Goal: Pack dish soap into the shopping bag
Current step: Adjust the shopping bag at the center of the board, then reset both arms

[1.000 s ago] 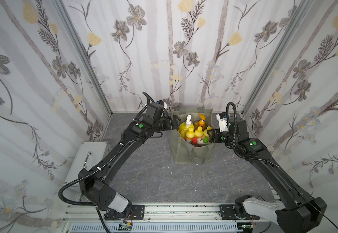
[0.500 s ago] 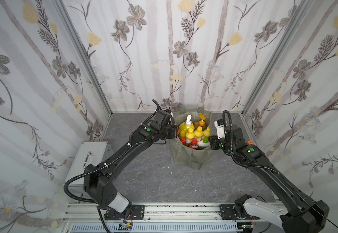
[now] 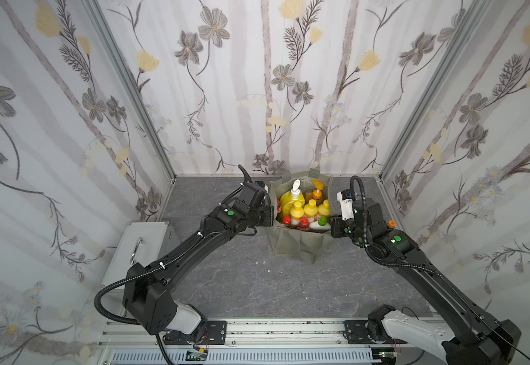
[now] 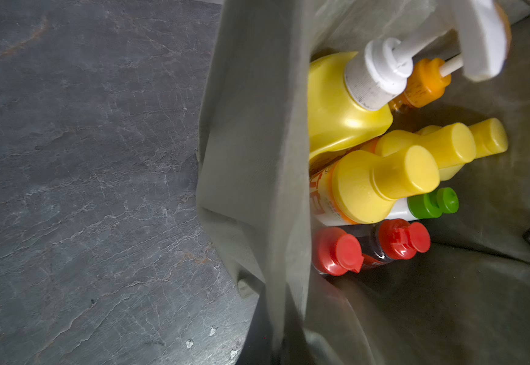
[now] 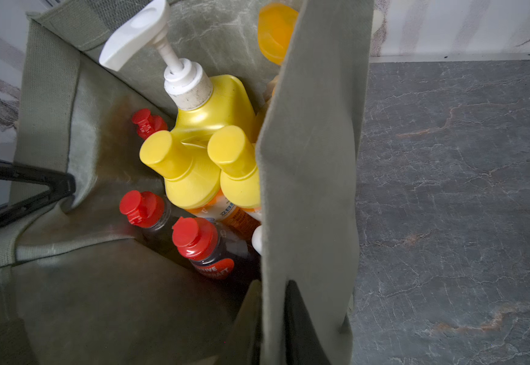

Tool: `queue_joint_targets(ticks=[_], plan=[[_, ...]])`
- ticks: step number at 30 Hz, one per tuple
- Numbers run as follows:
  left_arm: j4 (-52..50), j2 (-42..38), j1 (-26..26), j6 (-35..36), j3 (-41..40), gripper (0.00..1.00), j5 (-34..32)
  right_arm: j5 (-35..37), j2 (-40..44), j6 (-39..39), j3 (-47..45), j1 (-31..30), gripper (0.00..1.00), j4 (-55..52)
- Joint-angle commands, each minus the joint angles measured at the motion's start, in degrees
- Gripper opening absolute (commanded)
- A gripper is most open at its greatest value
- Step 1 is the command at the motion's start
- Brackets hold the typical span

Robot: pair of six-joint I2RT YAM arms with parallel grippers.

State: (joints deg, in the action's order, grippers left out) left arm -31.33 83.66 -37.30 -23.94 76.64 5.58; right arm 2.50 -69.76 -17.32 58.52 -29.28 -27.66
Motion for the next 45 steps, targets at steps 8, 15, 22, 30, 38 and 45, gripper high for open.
queue_joint_targets(ticks=[8, 15, 22, 30, 38, 45], plan=[[-4.74, 7.39, 2.64, 5.02, 17.54, 0.00, 3.20, -2.92, 1.11, -0.25, 5.17, -0.19, 0.03, -0.95], [-6.24, 10.28, 4.38, 6.79, 22.58, 0.00, 7.95, -2.66, 1.22, -0.34, 7.16, -0.13, 0.03, -2.77], [-7.86, 5.18, 4.36, 7.43, 18.01, 0.00, 8.66, -2.45, 1.11, 0.50, 7.14, 5.01, 0.16, -2.93], [-4.19, -6.50, 4.37, 8.10, 8.37, 0.80, 1.37, -4.57, 0.85, 2.16, 11.45, 7.25, 0.27, -0.01], [1.82, -17.05, 5.75, 9.11, -0.45, 1.00, -10.44, -2.70, 1.89, 2.29, 13.53, 9.33, 0.62, 4.10], [5.45, -22.30, 8.94, 8.00, -7.78, 1.00, -18.34, -0.58, 3.96, 2.40, 11.63, 11.55, 0.73, 7.15]])
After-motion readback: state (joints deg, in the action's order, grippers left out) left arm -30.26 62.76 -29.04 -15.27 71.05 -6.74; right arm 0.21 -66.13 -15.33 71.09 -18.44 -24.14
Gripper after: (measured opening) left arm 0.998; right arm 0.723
